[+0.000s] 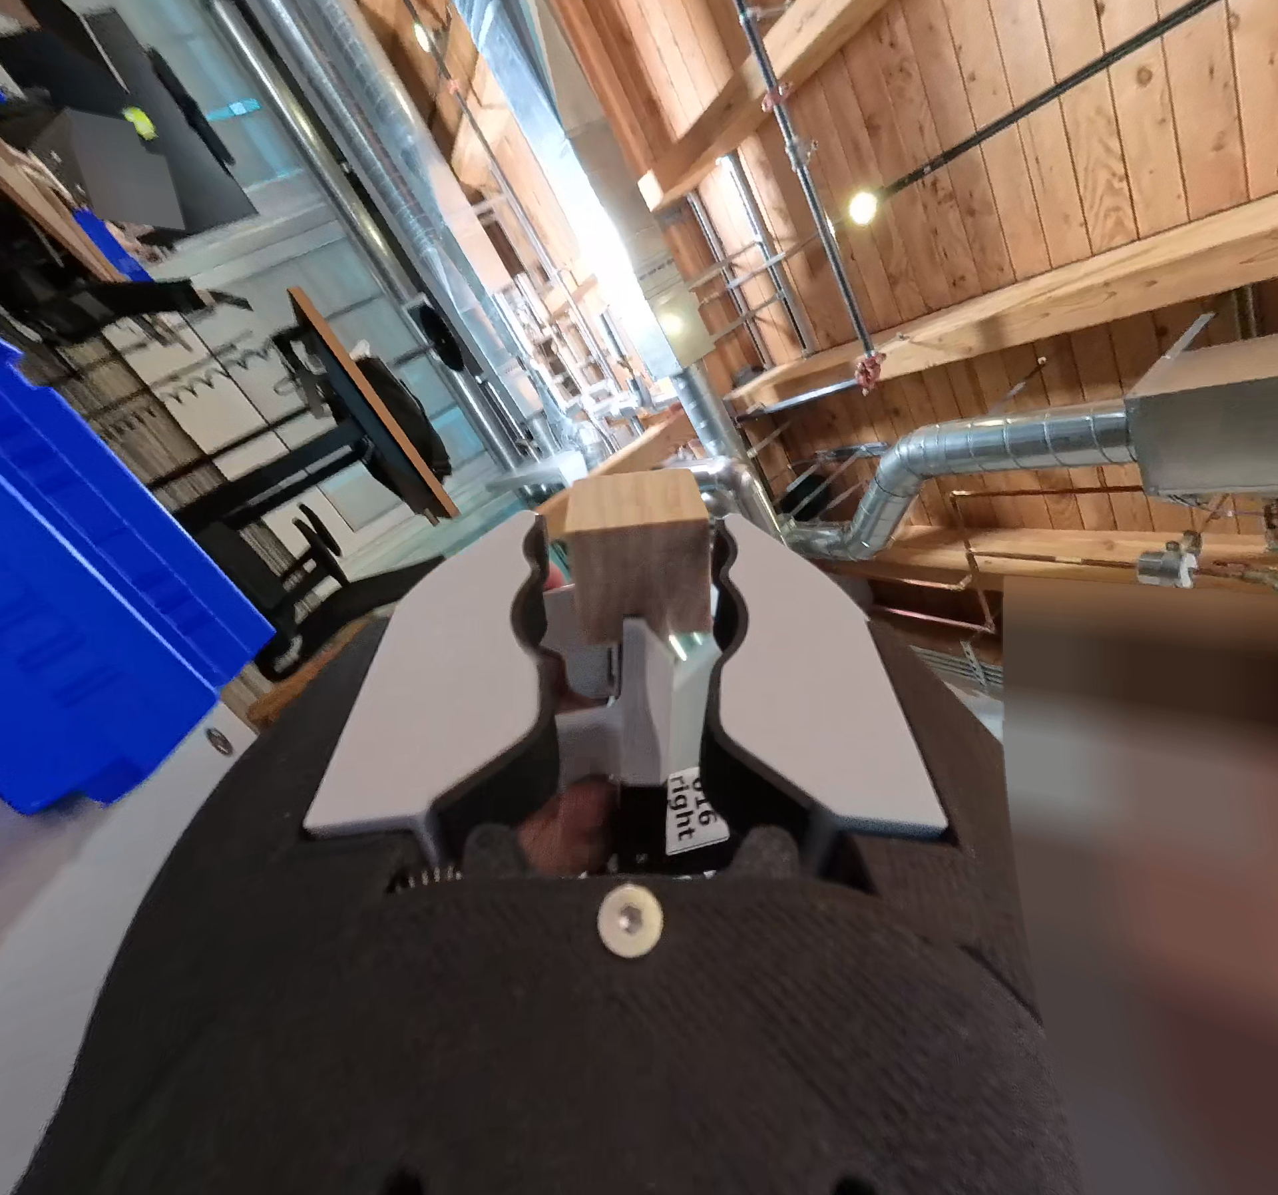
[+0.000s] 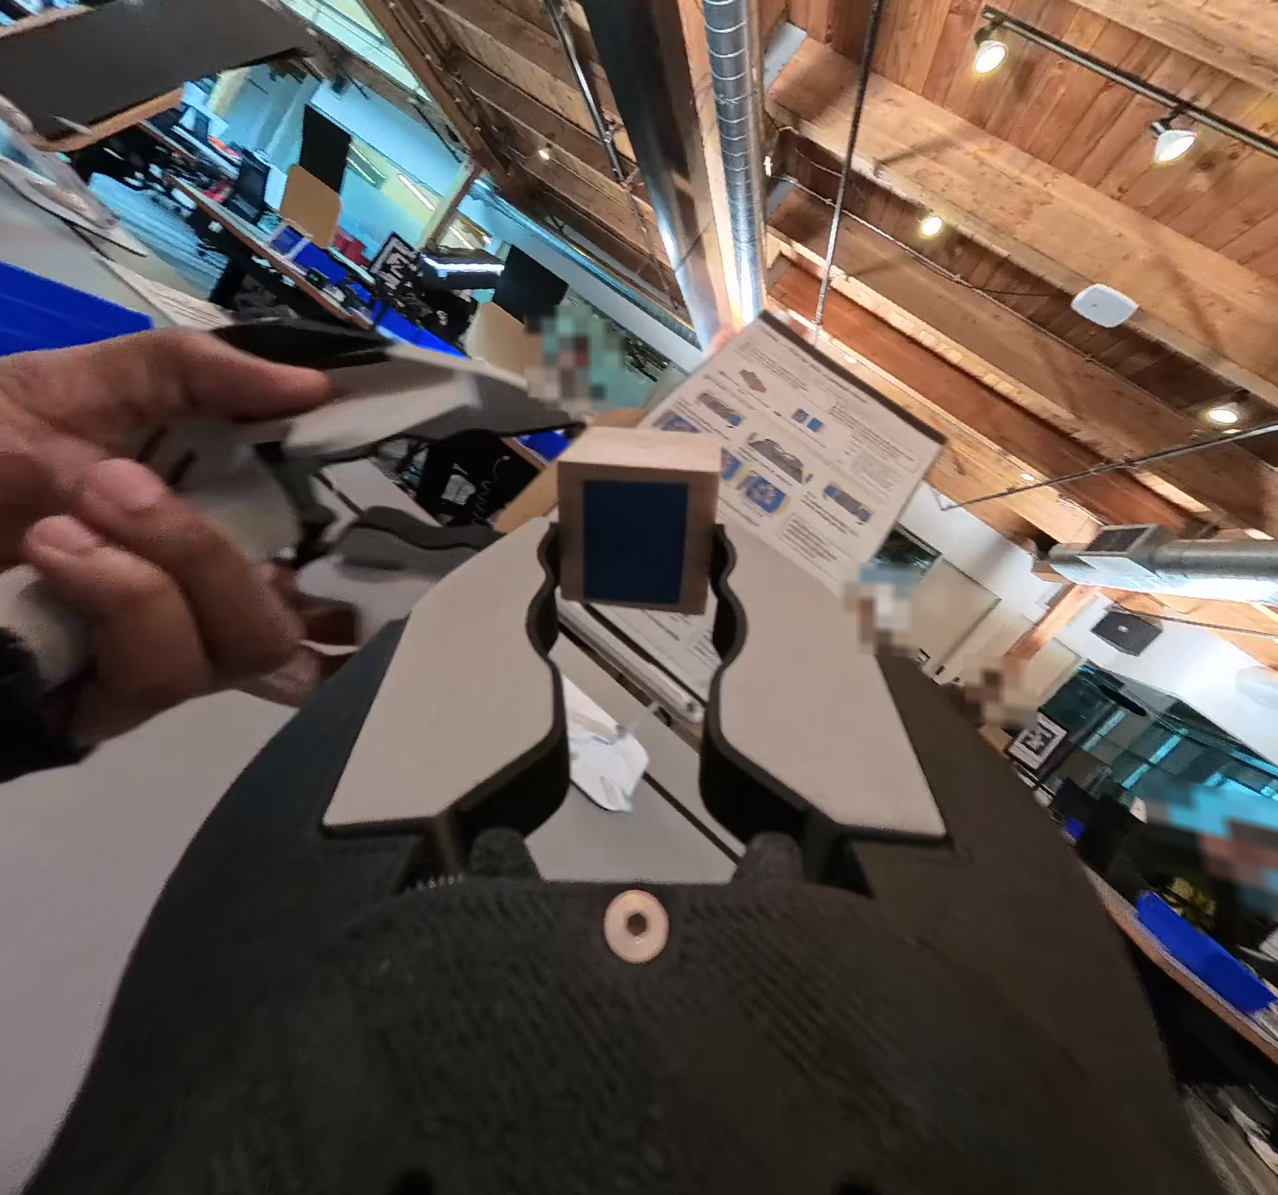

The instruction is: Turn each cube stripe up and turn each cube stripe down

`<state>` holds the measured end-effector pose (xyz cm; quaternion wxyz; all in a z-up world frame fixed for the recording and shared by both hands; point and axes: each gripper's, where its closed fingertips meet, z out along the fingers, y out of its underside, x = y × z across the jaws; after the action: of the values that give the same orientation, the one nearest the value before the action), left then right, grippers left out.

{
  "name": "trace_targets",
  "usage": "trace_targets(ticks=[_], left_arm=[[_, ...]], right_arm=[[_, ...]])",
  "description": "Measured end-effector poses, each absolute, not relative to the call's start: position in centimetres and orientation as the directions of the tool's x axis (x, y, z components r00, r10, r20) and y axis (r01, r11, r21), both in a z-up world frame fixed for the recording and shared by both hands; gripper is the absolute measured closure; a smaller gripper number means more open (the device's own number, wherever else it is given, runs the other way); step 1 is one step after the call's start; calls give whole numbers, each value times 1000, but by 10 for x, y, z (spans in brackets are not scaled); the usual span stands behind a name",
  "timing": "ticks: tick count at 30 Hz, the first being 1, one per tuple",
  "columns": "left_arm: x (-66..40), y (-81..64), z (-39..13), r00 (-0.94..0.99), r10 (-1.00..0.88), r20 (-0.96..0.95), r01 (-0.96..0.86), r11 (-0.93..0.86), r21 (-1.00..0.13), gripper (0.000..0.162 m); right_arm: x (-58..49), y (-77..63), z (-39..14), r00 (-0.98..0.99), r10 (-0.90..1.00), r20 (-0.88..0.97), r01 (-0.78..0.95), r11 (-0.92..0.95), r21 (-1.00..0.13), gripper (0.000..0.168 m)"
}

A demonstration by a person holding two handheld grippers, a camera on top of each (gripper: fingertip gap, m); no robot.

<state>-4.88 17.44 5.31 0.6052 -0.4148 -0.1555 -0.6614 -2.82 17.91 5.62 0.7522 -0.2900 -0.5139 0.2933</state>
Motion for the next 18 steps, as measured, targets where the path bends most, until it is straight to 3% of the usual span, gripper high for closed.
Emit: trace_targets(ticks=[3,7,9,12,18], left_arm=[[-68,181,35,160,-630,760,935,-149,-321,116],[-86,201,-28,331,-506,796,874,-154,-461,116],[-95,210,-67,431,-413,802,829,-170,-533,116],[-109,216,-76,404,-382,831,849,-183,-496,111],[-124,216,-87,505,-329,798,801,-166,-575,111]], right_arm=[[-10,221,77,387,721,574,-98,652,-752,126],[30,327,81,507,720,474,51,524,-850,126],[56,393,51,561,720,408,191,367,-910,126],[96,466,-16,629,716,304,340,99,-935,126],[118,512,-116,661,704,259,525,-188,-830,125]])
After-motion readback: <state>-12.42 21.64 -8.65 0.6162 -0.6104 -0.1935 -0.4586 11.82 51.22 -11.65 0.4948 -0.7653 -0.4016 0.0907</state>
